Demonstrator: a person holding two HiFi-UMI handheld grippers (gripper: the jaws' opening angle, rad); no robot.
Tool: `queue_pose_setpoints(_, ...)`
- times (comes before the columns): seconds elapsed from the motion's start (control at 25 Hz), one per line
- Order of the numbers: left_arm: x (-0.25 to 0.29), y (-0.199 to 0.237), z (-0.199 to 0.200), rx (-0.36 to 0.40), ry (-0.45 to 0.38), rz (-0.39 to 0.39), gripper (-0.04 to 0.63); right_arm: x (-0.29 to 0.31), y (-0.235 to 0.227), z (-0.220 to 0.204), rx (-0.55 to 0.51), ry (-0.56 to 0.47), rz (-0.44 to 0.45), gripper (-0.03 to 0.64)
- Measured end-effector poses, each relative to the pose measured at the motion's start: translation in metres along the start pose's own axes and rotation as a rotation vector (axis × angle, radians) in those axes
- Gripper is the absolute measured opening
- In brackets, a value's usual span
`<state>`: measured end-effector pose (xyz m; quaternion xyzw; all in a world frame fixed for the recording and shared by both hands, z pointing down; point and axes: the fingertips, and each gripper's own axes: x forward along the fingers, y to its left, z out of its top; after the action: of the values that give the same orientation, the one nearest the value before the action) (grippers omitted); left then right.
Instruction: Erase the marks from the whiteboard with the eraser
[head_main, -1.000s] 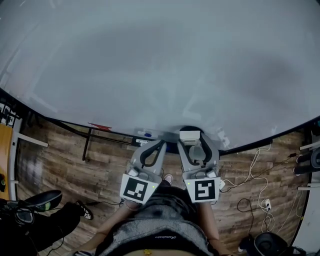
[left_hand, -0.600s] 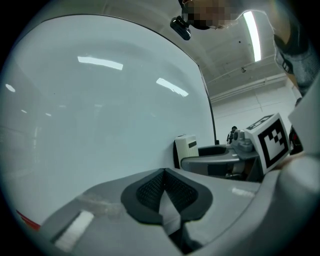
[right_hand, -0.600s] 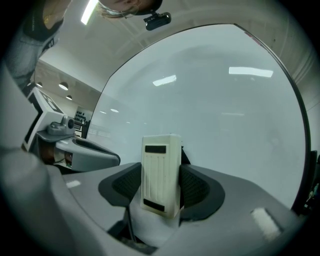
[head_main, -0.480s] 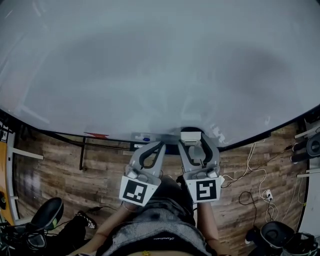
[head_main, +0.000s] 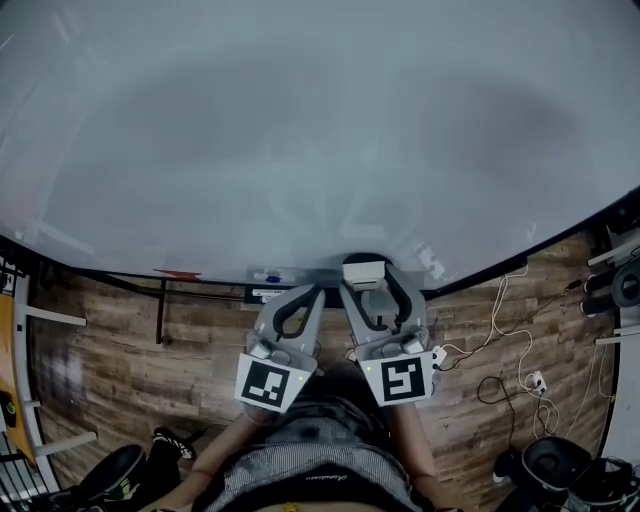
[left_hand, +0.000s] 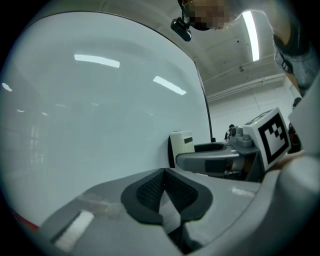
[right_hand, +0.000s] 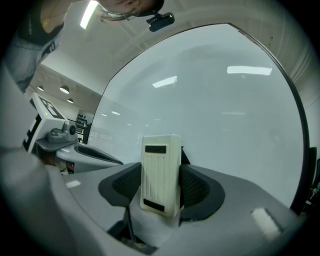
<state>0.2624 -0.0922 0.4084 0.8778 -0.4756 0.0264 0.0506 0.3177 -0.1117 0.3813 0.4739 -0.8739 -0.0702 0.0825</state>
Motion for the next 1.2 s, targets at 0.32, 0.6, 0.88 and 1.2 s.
queue_pose_setpoints(0.32,0.018,-0.029,0.003,-0.017,0.006,0.052,0.003,-0.028,-0.043,-0.012,-0.011,0.035,0.007,0.244)
queue_pose_setpoints(0.6,0.044,-0.082,0.013,0.001,0.007,0.063,0.003,-0.066,-0.1,-0.019,0.003,0.026,-0.012,0.245)
queue_pose_setpoints(0.88,0.058,-0.103,0.009,-0.008,0.007,0.092,0.003,-0.082,-0.129,-0.031,-0.011,0.032,-0.009,0.245)
queue_pose_setpoints(1.2,0.065,-0.113,0.001,-0.017,0.01,0.142,0.003,-0.09,-0.14,-0.04,-0.018,0.028,0.028,0.244)
